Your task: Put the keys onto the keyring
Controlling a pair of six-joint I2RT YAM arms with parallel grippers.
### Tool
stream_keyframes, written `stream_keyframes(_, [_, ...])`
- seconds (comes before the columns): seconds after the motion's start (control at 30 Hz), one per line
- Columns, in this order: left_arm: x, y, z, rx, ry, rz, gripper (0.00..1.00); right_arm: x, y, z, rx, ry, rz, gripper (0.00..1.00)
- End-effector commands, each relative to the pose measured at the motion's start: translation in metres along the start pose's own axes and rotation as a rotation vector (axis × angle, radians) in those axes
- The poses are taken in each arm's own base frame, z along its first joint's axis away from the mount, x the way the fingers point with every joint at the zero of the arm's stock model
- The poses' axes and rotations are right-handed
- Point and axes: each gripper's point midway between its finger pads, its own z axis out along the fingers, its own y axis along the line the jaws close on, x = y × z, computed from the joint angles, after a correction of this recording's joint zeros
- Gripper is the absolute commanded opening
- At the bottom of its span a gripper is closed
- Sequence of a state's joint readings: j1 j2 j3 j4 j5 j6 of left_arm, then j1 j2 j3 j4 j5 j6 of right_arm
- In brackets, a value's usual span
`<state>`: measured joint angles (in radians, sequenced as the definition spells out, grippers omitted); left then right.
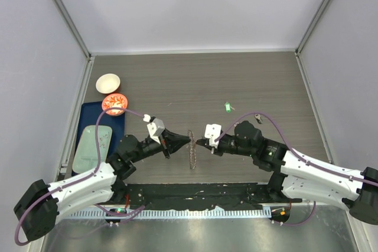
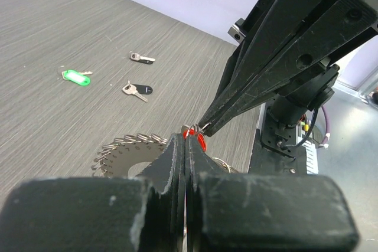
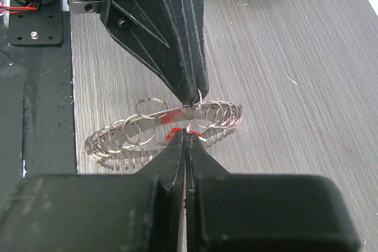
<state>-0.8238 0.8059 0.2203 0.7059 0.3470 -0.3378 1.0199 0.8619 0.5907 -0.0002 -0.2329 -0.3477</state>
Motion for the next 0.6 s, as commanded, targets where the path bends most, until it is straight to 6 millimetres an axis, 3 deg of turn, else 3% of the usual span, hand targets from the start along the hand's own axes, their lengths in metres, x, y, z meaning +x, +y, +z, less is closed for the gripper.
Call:
stream_keyframes(0.0, [-0.043, 0.016, -0.001, -0.095, -0.171, 0.052, 0.00, 0.007, 0.007, 0.001, -0.038, 0.051, 0.029, 0.01])
stream_keyframes(0.37, [-0.061, 0.016, -0.004, -0.107, -0.278, 0.023, 0.00, 0.011, 0.015, 0.023, -0.085, 0.067, 0.046, 0.01])
stream_keyframes(0.57, [-0.060, 0.019, -0.005, -0.117, -0.294, 0.009, 0.00, 0.013, 0.013, 0.031, -0.081, 0.090, 0.046, 0.01])
